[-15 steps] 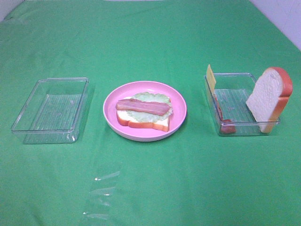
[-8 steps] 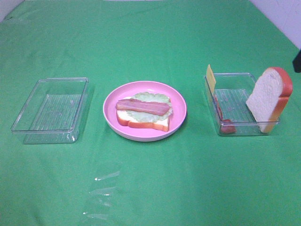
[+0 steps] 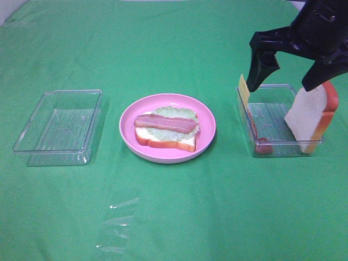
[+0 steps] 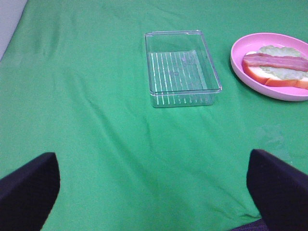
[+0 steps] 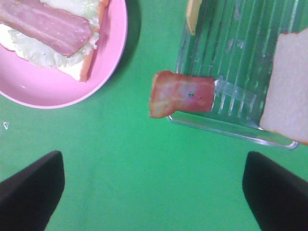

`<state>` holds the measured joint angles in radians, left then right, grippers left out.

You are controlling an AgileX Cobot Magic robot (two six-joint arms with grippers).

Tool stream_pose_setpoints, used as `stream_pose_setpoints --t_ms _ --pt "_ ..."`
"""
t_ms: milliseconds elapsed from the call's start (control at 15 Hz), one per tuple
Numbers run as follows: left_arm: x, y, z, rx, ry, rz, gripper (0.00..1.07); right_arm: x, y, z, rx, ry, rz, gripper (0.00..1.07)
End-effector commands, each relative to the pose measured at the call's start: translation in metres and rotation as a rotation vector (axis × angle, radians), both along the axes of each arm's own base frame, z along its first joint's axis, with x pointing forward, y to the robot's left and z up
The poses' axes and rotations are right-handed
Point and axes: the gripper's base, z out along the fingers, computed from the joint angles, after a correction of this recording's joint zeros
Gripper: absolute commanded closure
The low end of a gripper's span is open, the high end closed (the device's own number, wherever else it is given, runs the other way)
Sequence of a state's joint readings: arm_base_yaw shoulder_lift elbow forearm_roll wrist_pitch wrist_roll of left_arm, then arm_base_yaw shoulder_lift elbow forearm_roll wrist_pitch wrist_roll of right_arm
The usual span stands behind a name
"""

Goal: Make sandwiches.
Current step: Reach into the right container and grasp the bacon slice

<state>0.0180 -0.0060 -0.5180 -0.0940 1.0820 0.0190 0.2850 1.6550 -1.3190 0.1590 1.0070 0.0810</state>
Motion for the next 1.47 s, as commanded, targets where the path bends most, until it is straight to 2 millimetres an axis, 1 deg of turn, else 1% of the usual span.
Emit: stream_pose_setpoints --t_ms 67,400,467,533,600,867,933,1000,1067,1133,1200,1267,1467 --pt "-0.003 0.000 0.000 -0.004 -0.024 0.004 0.09 0.018 0.007 -0.021 -0.001 0.043 -0.004 0.12" --pt "-0.003 0.000 0.000 -0.004 -0.024 0.004 0.09 0.036 0.016 -0.064 0.020 0.099 0.000 0.12" --pt "-0.003 0.000 0.000 -0.004 -0.024 0.004 0.09 0.038 0.017 -0.067 0.023 0.100 0.003 0.12" --pt "-0.003 0.000 0.000 -0.004 -0.024 0.004 0.09 0.042 0.018 -0.075 0.020 0.110 0.007 0.12" --pt "-0.003 0.000 0.000 -0.004 -0.024 0.004 0.09 0.048 0.019 -0.091 0.006 0.129 0.012 0.12" --pt "-0.003 0.000 0.000 -0.004 -0.024 0.004 0.09 0.052 0.020 -0.112 -0.010 0.166 0.031 0.13" --pt "-0.003 0.000 0.000 -0.004 -0.024 0.004 0.09 0.052 0.020 -0.112 -0.011 0.166 0.037 0.13" --pt "-0.003 0.000 0.000 -0.004 -0.024 0.004 0.09 0.052 0.019 -0.113 -0.016 0.163 0.037 0.21" --pt "-0.003 0.000 0.000 -0.004 -0.024 0.004 0.09 0.052 0.018 -0.113 -0.023 0.161 0.041 0.25" --pt "-0.003 0.000 0.000 -0.004 -0.024 0.004 0.09 0.053 0.017 -0.113 -0.037 0.159 0.040 0.35" --pt "-0.003 0.000 0.000 -0.004 -0.024 0.004 0.09 0.053 0.017 -0.113 -0.042 0.160 0.034 0.41" --pt "-0.003 0.000 0.000 -0.004 -0.024 0.004 0.09 0.053 0.016 -0.113 -0.048 0.158 0.037 0.43" --pt "-0.003 0.000 0.000 -0.004 -0.024 0.004 0.09 0.053 0.016 -0.113 -0.049 0.158 0.038 0.43"
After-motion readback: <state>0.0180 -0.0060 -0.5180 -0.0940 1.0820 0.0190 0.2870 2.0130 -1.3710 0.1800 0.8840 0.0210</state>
